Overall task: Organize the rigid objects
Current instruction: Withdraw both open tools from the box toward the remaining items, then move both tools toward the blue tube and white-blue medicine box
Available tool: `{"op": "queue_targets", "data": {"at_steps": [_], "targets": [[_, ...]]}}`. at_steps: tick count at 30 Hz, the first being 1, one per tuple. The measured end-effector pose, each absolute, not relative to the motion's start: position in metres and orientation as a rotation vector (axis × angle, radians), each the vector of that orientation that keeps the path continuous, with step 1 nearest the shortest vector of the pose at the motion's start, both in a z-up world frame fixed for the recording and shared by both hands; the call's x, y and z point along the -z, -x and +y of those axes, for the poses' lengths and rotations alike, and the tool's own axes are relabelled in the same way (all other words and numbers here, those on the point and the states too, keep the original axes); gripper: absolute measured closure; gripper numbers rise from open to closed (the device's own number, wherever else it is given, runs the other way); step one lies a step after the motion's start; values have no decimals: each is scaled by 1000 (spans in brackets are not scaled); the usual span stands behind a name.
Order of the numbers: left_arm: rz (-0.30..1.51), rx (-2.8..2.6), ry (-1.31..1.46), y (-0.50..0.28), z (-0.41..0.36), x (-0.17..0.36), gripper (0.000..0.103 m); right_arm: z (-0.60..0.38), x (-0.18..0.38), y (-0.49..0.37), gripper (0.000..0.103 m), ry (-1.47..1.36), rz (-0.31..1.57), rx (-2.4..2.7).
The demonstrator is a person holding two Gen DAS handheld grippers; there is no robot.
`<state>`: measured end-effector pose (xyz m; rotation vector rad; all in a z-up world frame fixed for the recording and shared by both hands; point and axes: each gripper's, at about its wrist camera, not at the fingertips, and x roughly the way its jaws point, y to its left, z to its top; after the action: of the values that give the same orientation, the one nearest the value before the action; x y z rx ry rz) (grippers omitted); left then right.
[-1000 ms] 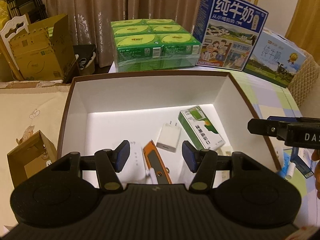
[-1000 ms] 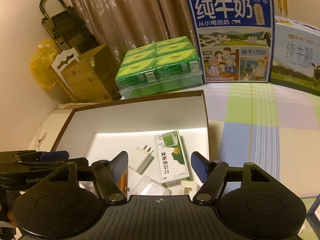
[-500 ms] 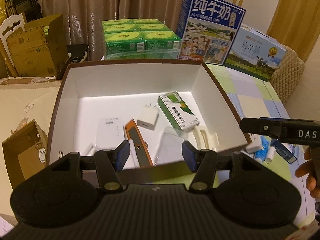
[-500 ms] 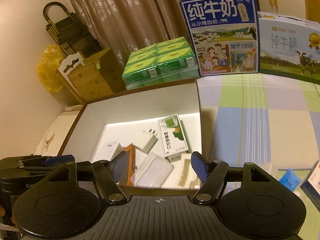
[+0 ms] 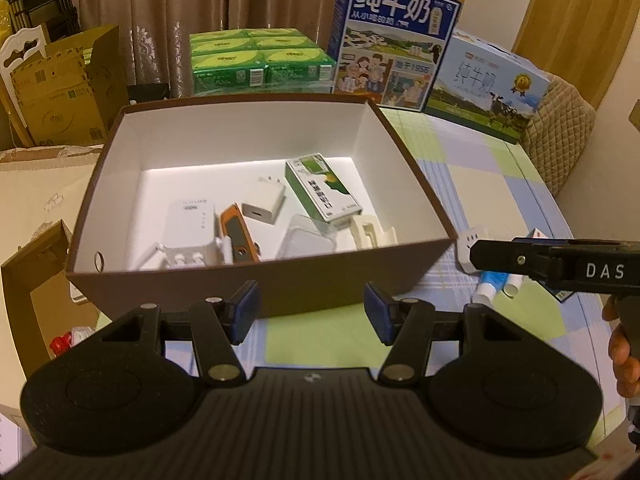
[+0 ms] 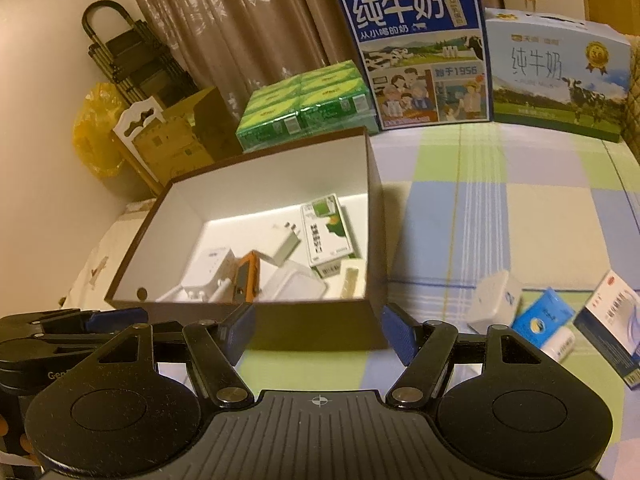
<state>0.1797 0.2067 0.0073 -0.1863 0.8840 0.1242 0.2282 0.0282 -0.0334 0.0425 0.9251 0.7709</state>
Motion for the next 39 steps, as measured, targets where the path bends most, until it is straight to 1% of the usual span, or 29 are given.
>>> {"op": "queue_targets", "data": {"at_steps": [21, 39], "targets": [[925, -110, 157, -159, 121, 5, 49, -55, 42, -202, 36, -6, 967, -783], [980, 16, 84, -177, 48, 32, 49, -139, 54, -207, 36, -2, 995, -650]]}}
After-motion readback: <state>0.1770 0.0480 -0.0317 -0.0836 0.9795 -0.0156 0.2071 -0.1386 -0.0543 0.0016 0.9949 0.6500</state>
